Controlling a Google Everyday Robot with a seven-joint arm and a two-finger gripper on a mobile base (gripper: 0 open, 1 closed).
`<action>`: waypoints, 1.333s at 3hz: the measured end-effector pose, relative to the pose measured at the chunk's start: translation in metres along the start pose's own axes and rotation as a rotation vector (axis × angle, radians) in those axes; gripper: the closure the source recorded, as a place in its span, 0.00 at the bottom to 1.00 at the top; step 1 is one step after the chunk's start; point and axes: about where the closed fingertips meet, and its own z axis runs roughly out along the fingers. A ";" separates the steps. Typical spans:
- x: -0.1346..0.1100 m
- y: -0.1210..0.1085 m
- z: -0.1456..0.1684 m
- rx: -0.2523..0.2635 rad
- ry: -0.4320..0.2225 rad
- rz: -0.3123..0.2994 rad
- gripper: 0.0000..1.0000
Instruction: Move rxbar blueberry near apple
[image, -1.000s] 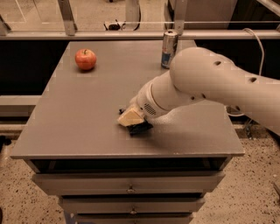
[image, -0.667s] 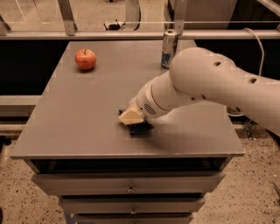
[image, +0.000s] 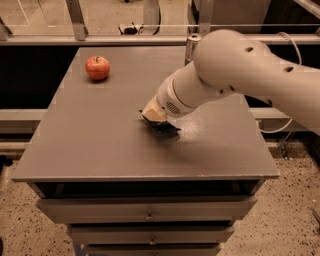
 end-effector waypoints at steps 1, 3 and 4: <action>-0.014 -0.011 -0.001 -0.006 -0.003 -0.054 1.00; -0.046 -0.044 -0.001 0.015 -0.019 -0.193 0.85; -0.049 -0.044 -0.003 0.017 -0.022 -0.198 0.61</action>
Offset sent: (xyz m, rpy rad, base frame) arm 0.0682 0.0228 0.0477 -0.0988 -0.1813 0.1905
